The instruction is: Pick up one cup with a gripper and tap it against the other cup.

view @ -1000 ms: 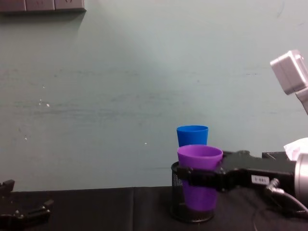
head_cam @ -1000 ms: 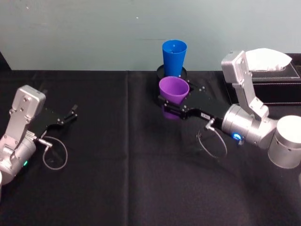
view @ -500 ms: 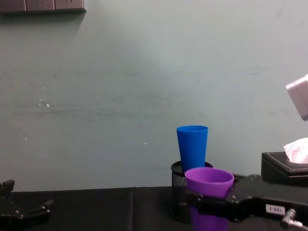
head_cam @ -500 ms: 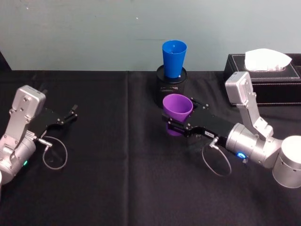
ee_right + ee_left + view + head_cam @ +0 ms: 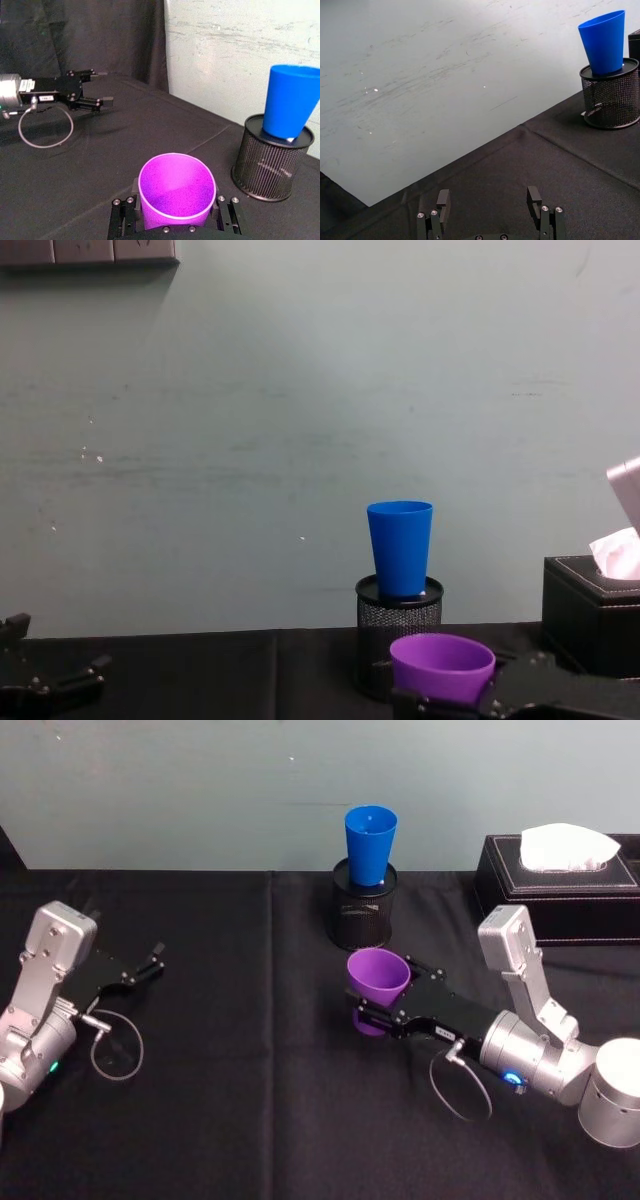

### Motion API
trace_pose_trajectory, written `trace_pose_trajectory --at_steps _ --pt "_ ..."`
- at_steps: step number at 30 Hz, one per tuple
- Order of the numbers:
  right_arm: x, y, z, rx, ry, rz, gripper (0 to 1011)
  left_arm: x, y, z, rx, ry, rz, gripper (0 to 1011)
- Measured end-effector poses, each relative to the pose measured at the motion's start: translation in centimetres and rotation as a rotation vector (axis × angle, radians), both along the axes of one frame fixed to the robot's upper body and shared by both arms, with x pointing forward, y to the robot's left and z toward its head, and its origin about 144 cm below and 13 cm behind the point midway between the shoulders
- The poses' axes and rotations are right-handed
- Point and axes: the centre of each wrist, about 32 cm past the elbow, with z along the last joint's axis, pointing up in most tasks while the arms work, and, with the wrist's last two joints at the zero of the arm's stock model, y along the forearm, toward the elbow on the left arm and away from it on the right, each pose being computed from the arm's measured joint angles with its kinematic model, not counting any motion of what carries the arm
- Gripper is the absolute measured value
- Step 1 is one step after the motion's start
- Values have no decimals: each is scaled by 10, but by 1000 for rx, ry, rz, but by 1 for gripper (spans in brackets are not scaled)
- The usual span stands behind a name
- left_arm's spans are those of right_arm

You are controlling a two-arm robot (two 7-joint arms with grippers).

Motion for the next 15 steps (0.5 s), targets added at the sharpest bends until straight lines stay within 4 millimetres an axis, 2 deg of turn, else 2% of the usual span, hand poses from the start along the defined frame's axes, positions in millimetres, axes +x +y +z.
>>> trace_pose_trajectory --at_steps 15 --pt "-3 0 -19 -14 -3 1 747 0 0 0 0 0 0 1005"
